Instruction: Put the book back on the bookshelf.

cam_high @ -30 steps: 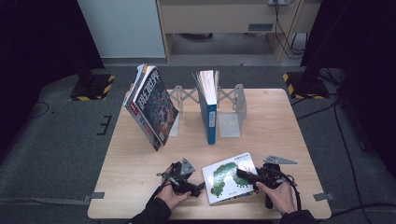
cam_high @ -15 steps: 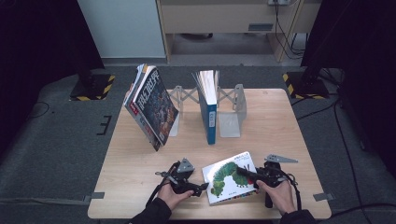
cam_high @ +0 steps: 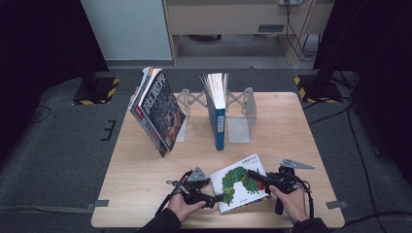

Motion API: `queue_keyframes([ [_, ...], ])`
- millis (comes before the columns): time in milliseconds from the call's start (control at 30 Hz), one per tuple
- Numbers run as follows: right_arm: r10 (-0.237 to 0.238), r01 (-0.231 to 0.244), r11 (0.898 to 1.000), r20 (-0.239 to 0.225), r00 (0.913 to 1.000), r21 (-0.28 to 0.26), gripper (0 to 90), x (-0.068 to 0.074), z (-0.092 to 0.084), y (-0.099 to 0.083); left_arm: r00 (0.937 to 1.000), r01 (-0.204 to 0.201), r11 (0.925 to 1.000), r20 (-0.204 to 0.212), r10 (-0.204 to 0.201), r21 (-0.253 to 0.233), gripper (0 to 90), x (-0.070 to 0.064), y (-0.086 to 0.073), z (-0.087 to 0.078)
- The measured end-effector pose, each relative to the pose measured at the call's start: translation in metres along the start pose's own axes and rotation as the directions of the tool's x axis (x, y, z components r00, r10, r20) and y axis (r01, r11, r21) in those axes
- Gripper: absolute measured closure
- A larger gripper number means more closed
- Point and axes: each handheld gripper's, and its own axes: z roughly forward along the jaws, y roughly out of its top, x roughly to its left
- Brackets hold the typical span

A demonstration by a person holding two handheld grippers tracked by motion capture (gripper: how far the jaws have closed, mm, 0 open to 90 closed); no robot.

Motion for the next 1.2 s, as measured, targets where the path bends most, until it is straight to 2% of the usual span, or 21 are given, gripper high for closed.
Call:
queue_keyframes([
  [133,-0.010,0.010,1.000,-0.006,0.9999,-0.008,83.5,0.001,-0.002,0.002,0.9999,-0.013,0.9999,0.011,0.013,-0.007,10.7,0.001,0.000,0.003],
  [233,-0.022,0.021,1.000,-0.009,0.9997,-0.021,83.9,0.002,-0.003,0.003,0.9996,-0.005,1.0000,0.028,0.005,0.002,8.0,0.000,-0.001,0.005],
  [333,-0.029,0.027,0.999,-0.029,0.9992,-0.038,84.3,0.003,-0.004,0.005,0.9972,-0.011,0.9999,0.073,0.012,-0.009,8.4,0.000,0.000,0.008],
  [367,-0.031,0.029,0.999,-0.034,0.9989,-0.042,84.4,0.003,-0.005,0.005,0.9984,-0.011,0.9999,0.055,0.011,0.005,7.7,-0.001,0.000,0.007],
  [467,-0.031,0.030,0.999,-0.036,0.9989,-0.042,84.1,0.003,-0.004,0.005,0.9975,-0.020,0.9998,0.067,0.020,-0.007,7.0,0.000,0.001,0.009],
  [500,-0.030,0.028,0.999,-0.032,0.9990,-0.041,83.8,0.002,-0.004,0.004,0.9981,-0.011,0.9999,0.060,0.011,0.006,7.1,-0.001,0.000,0.008],
  [633,-0.047,0.047,0.999,0.005,0.9989,-0.027,80.7,0.001,-0.004,0.003,0.9983,-0.018,0.9998,0.055,0.017,0.007,7.3,0.000,0.001,0.008],
  [767,-0.095,0.095,0.996,0.068,0.9932,0.003,73.9,-0.001,-0.001,-0.001,0.9986,-0.021,0.9998,0.049,0.020,0.008,7.9,-0.001,0.001,0.008],
  [867,-0.118,0.115,0.993,0.096,0.9884,0.028,69.9,-0.003,0.002,-0.003,0.9987,-0.024,0.9997,0.046,0.023,0.009,8.7,0.000,0.001,0.008],
  [1000,-0.137,0.130,0.990,0.119,0.9835,0.061,66.0,-0.005,0.005,-0.007,0.9988,-0.023,0.9997,0.044,0.022,0.006,9.7,0.001,0.001,0.007],
  [1200,-0.164,0.154,0.984,0.127,0.9782,0.091,63.5,-0.007,0.009,-0.011,0.9987,-0.002,1.0000,0.051,0.002,-0.002,9.6,0.003,0.001,0.007],
])
